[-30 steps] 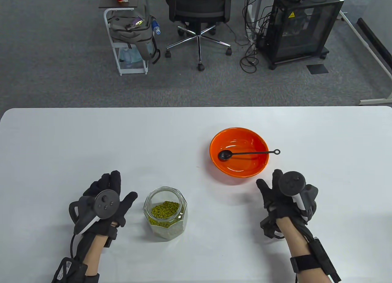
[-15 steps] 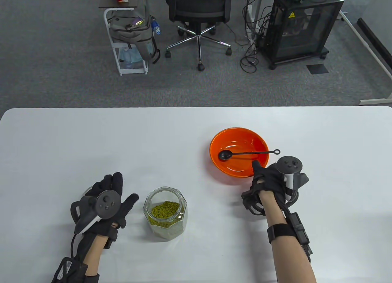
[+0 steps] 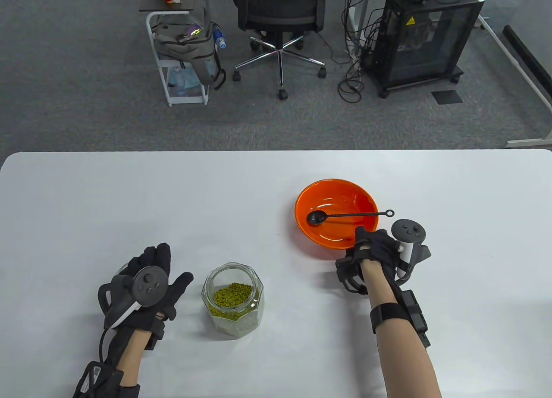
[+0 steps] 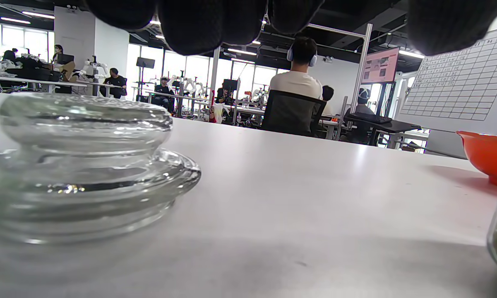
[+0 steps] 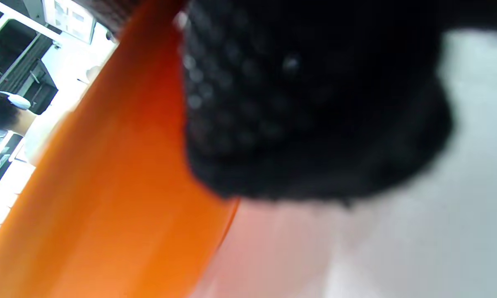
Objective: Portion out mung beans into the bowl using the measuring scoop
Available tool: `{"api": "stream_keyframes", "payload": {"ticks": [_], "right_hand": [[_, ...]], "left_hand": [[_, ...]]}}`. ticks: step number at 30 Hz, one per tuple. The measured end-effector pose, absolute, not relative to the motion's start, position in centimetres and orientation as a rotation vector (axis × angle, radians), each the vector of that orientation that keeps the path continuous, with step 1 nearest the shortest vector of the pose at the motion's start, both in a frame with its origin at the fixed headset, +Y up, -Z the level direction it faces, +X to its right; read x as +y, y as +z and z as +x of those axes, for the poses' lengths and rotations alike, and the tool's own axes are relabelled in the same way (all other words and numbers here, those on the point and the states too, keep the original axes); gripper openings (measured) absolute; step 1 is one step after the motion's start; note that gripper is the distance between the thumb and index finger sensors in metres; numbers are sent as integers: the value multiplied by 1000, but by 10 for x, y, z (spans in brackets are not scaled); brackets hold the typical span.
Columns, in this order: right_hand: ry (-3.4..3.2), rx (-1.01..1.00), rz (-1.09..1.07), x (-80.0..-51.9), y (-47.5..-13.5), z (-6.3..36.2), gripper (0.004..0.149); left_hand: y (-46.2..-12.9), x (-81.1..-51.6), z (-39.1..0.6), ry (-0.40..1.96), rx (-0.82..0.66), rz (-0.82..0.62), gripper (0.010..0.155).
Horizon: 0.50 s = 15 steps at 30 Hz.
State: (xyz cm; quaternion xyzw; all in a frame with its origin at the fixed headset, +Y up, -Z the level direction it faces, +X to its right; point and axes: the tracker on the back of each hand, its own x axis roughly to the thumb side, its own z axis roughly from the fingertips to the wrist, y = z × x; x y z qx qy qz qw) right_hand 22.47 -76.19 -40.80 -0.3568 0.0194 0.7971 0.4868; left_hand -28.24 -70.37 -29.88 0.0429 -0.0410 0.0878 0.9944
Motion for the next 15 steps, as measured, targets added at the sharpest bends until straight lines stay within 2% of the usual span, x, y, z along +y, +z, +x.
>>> {"api": "stream_keyframes", "payload": {"ticks": [9,15], "right_hand": [[1878,42,-774,-764,-409,228,64],[1867,81,-675,-755,-400,231,62]], "left_hand": [[-300,-704,-284,188,-85,89,88],[-300,-704,-284,192,-92,95,88]]}}
